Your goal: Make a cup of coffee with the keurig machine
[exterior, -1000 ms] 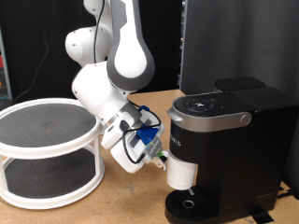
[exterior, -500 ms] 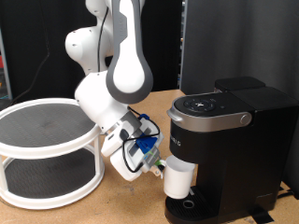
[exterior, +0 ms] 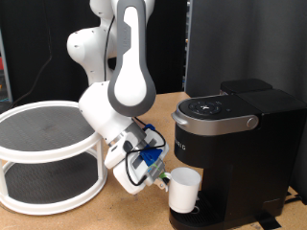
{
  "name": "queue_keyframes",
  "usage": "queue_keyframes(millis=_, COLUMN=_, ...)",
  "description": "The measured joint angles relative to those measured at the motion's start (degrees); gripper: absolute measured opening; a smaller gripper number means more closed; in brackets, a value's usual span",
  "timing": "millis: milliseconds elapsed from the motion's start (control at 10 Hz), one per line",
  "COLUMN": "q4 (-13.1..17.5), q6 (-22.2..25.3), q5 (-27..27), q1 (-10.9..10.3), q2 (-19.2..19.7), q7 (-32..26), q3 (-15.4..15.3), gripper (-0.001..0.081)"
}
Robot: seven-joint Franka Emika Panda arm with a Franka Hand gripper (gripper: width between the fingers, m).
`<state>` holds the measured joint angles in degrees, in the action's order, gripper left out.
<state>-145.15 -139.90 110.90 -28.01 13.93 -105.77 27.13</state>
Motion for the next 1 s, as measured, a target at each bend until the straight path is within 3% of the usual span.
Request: queue_keyframes(millis=1000, q4=1.9, q6=1.4, q5=2.0, q1=0.0, q2=2.6, q7=-0.1, q3=-1.3, gripper=0.0062)
